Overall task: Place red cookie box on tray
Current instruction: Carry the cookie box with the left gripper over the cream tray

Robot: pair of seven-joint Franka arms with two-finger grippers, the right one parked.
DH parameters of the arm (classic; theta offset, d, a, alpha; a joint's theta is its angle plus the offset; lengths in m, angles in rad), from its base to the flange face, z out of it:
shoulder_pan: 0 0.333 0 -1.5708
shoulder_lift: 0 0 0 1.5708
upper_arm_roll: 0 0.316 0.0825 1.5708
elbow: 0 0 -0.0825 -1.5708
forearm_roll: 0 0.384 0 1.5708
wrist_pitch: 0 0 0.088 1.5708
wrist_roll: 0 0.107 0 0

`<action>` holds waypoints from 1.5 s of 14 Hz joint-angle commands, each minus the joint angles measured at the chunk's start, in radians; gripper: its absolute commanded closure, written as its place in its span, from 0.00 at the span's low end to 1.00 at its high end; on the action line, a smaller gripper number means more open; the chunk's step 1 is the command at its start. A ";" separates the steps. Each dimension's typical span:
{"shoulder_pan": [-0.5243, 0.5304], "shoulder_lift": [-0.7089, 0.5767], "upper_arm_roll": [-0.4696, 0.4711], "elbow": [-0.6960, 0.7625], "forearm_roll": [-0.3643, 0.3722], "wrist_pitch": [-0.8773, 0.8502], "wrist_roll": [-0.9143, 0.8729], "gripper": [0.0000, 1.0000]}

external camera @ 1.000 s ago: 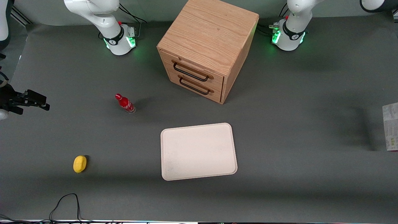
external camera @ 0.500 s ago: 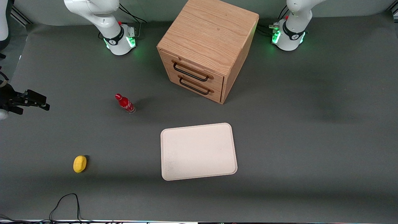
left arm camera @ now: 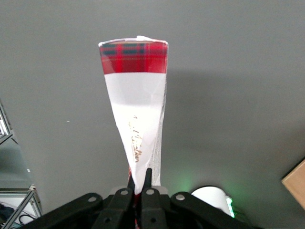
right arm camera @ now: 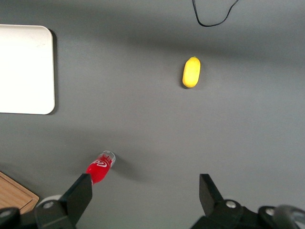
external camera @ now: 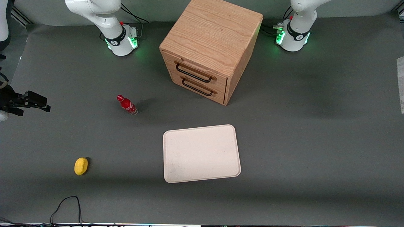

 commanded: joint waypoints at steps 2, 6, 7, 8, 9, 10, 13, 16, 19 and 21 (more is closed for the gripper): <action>-0.210 -0.051 0.010 -0.059 -0.062 0.007 -0.287 1.00; -0.438 0.031 0.010 -0.007 -0.178 0.045 -0.597 1.00; -0.500 0.078 0.010 0.039 -0.188 0.054 -0.666 1.00; -0.550 0.135 0.009 0.094 -0.192 0.065 -0.723 1.00; -0.604 0.193 -0.002 0.149 -0.191 0.094 -0.786 1.00; -0.652 0.249 -0.010 0.191 -0.191 0.137 -0.850 1.00; -0.761 0.427 -0.045 0.306 -0.191 0.304 -1.022 1.00; -0.830 0.556 -0.063 0.342 -0.188 0.466 -1.099 1.00; -0.865 0.637 -0.062 0.336 -0.182 0.593 -1.102 1.00; -0.868 0.666 -0.060 0.332 -0.162 0.637 -1.096 1.00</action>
